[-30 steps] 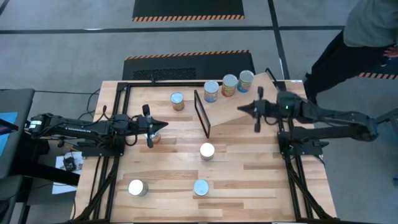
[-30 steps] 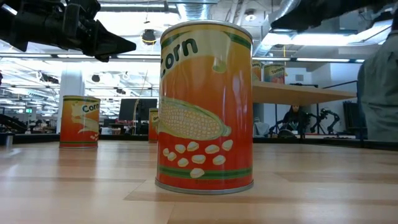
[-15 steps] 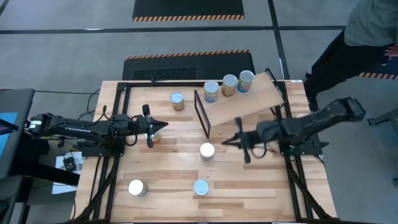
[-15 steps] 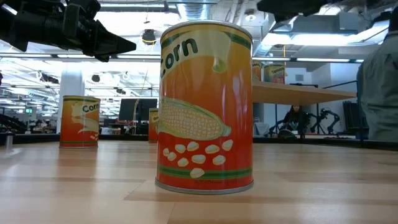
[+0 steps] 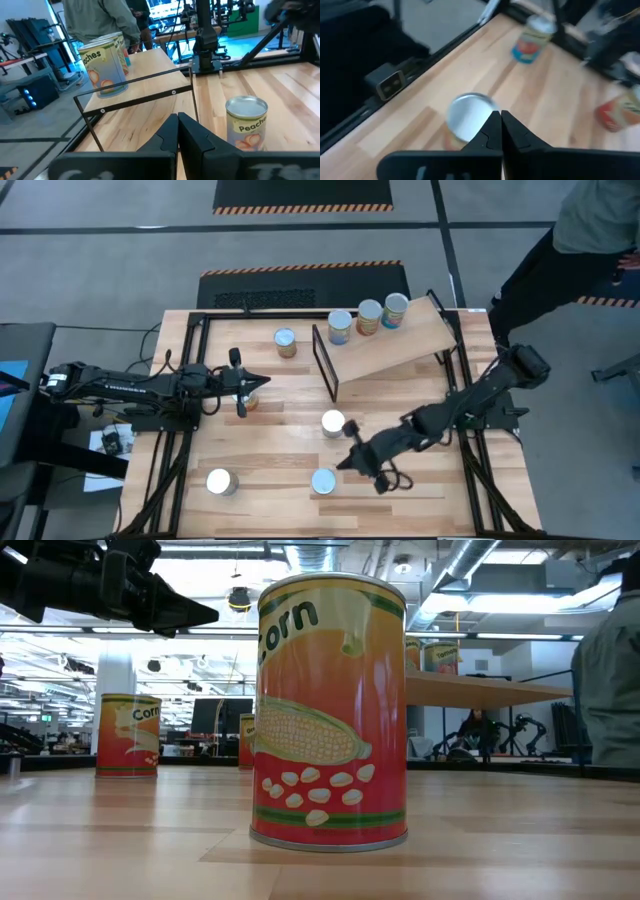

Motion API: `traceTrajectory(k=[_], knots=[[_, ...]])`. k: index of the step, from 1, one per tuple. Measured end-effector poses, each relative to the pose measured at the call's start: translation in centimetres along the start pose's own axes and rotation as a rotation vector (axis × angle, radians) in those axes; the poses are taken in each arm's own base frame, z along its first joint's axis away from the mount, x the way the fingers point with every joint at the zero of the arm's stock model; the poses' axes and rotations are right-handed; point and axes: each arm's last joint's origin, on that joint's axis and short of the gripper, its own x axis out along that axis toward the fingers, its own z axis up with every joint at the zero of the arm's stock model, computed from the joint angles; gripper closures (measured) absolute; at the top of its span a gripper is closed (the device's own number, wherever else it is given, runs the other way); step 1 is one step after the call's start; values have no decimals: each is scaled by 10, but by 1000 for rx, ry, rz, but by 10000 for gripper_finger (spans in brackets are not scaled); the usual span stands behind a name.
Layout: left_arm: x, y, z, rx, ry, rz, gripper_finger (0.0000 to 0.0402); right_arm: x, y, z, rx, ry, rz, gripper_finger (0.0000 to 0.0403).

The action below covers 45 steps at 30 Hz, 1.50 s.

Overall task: Pick and place cans onto a shelf
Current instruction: Put the right canned corn on the shelf

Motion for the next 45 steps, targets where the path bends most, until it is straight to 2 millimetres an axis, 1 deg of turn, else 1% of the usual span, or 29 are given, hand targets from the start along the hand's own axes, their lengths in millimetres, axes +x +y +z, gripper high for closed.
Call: traceTrajectory(k=[2,6,12,16,18,20,31,34,39,42,45], knots=[[0,0,0,9,0,0,401,9,2,3,-6,47,24,396],[0,0,0,9,0,0,401,29,6,0,-16,142,51,388],[0,0,-1,7,9,-2,402,52,8,0,-66,224,74,337],[0,0,-2,-3,24,-5,401,60,9,0,-90,283,94,307],[0,0,-3,-8,29,-5,401,61,11,-2,-96,316,106,298],[0,-1,-4,-9,38,-7,401,61,12,1,-99,301,105,292],[0,-1,-4,-8,39,-7,401,59,15,1,-99,309,131,290],[0,-1,-4,-8,39,-7,401,65,17,0,-96,294,146,290],[0,-1,-4,-7,39,-7,401,70,18,-4,-139,295,164,291],[0,-1,-4,-6,43,-8,401,70,18,-4,-137,295,167,303],[0,-1,-4,-5,46,-9,401,69,18,-5,-137,307,169,328]])
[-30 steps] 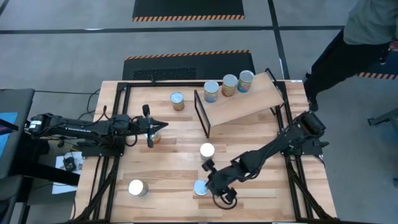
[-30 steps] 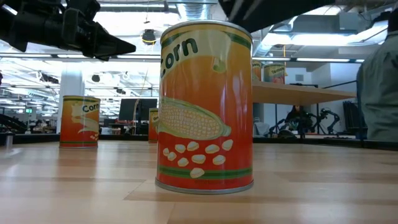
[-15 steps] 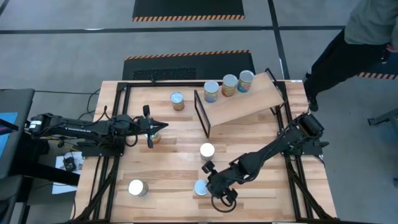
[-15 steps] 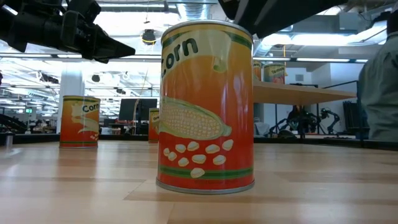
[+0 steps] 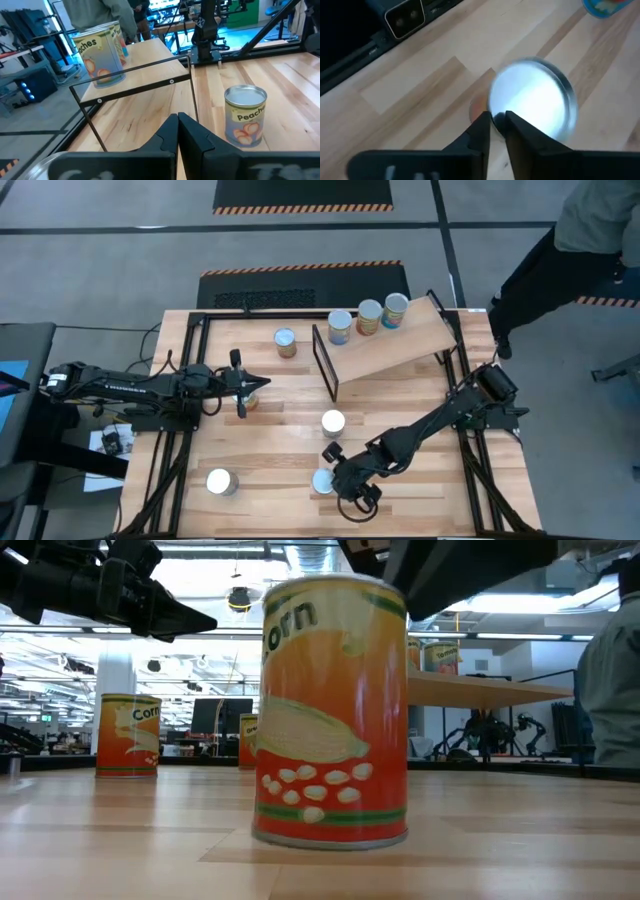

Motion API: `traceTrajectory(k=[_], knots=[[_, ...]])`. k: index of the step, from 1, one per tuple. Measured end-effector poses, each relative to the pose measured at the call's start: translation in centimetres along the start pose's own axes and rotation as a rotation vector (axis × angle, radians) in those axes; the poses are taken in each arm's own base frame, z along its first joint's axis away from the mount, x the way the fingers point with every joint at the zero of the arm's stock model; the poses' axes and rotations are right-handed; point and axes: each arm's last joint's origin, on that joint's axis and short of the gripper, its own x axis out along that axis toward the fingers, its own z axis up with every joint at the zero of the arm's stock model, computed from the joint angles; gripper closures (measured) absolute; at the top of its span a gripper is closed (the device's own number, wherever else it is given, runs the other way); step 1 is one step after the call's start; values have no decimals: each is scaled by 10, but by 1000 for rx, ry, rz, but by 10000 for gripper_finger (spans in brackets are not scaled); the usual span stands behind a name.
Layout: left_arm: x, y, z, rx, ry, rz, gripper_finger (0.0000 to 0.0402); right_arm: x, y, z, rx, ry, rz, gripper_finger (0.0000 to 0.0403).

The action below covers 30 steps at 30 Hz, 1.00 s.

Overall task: Pick and place cans onto a shelf
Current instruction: Put the right canned corn on the shelf

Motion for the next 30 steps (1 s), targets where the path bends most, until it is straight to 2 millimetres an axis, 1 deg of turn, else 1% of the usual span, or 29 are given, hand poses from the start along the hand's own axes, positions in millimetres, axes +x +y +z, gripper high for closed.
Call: traceTrajectory(k=[7,11,14,22,26,30], knots=[[0,0,0,5,0,1,401,0,-2,-1,6,0,-4,394],[0,0,0,6,0,0,401,-1,-3,0,8,4,-13,392],[0,0,0,6,1,1,402,-7,-6,7,43,25,-36,397],[0,0,0,5,0,1,401,-40,-16,32,163,128,-111,399],[0,0,0,2,1,1,401,-66,-18,33,169,162,-130,398],[0,0,-1,-2,9,-1,402,-104,-19,30,212,184,-204,399]])
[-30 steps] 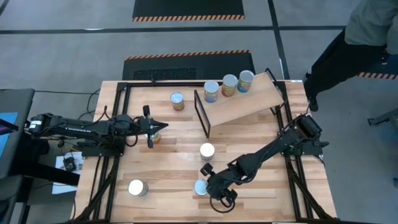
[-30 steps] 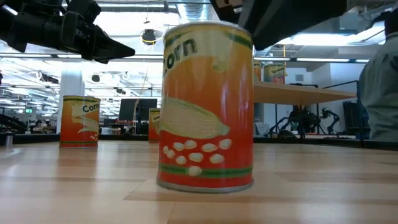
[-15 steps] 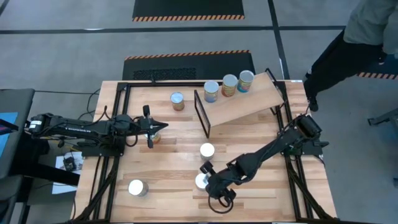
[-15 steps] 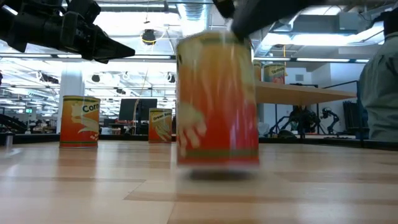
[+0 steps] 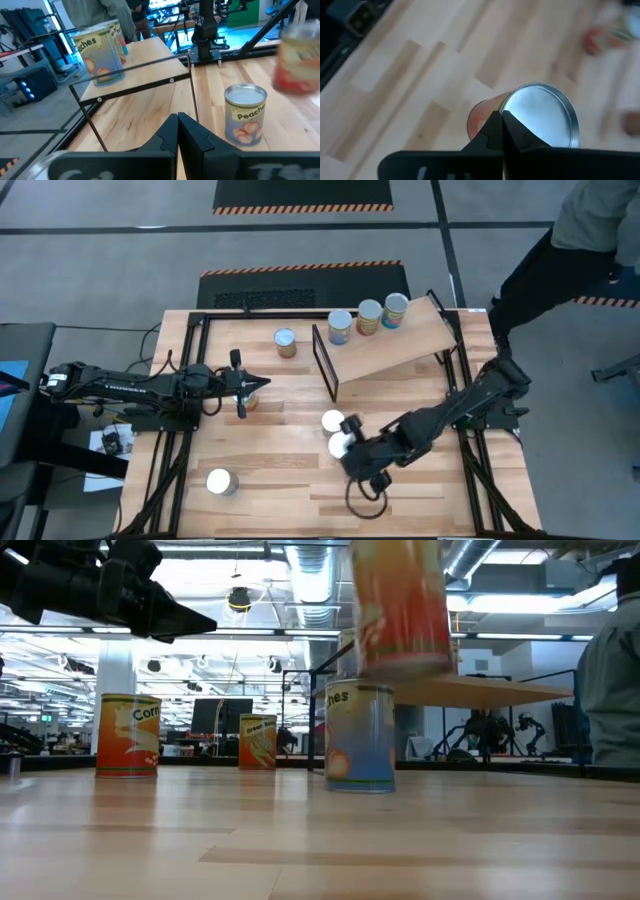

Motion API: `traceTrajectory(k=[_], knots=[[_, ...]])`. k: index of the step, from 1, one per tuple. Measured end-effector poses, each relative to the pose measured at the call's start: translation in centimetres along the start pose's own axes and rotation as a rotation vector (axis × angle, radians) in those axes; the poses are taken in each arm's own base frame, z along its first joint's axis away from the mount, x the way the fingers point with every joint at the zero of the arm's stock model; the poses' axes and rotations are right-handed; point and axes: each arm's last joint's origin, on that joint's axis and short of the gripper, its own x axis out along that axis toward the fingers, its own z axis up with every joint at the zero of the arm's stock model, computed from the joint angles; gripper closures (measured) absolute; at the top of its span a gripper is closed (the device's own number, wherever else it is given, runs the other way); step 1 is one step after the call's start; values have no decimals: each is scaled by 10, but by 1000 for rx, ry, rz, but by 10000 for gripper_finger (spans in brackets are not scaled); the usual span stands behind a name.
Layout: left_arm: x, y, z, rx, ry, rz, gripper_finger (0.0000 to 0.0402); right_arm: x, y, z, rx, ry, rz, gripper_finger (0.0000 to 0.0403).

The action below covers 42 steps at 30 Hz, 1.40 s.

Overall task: Pick and place cans onto a shelf
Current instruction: Put the right canned corn on the shelf

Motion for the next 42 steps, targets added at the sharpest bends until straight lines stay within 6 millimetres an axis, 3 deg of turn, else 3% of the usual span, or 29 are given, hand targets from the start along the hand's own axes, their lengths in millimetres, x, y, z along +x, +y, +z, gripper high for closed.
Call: traceTrajectory(k=[5,9,21,27,37,42], knots=[[0,0,0,-1,1,0,401,-50,-16,-29,130,39,-136,400],[0,0,0,-2,0,0,401,-81,-36,-64,297,81,-242,400],[0,0,0,-2,-2,1,402,-149,-110,-170,797,132,-587,400],[0,0,0,-2,-2,1,401,-160,-143,-199,890,209,-675,400],[0,0,0,-3,-2,0,401,-150,-210,-245,1007,276,-678,400],[0,0,0,-2,-2,0,401,-146,-231,-266,1047,317,-691,400]])
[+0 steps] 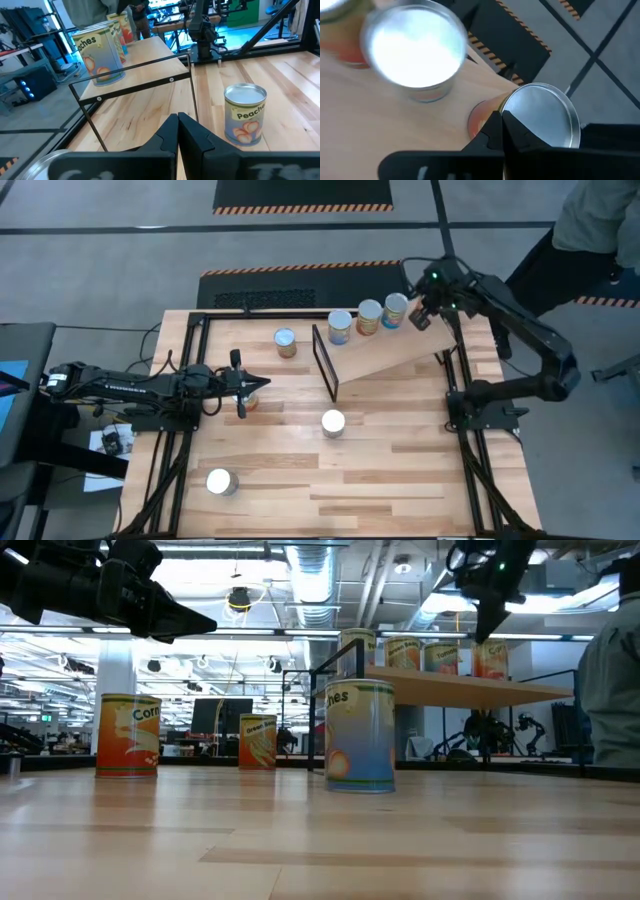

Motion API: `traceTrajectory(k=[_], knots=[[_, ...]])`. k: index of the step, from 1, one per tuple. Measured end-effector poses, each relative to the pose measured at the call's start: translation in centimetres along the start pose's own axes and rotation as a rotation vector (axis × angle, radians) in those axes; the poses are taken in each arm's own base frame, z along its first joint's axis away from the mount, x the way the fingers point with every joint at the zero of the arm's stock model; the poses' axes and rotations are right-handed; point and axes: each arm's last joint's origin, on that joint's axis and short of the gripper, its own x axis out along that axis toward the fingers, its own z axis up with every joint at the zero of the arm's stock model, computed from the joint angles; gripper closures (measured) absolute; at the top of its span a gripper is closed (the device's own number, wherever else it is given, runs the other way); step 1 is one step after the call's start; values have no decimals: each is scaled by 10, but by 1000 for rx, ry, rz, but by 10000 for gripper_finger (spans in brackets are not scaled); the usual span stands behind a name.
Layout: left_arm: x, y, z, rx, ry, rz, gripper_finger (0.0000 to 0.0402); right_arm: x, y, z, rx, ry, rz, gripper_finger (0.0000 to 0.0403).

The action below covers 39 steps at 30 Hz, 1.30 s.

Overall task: Pick and place cans onto a shelf
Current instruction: Put the right canned corn on the shelf

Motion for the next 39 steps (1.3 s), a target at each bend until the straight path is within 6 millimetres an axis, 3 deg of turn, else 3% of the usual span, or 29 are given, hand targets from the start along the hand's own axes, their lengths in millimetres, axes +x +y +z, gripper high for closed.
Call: traceTrajectory(k=[9,39], knots=[[0,0,0,-1,0,0,401,21,-8,9,12,24,-26,400],[0,0,0,-9,0,0,401,22,-7,13,44,-29,42,387]])
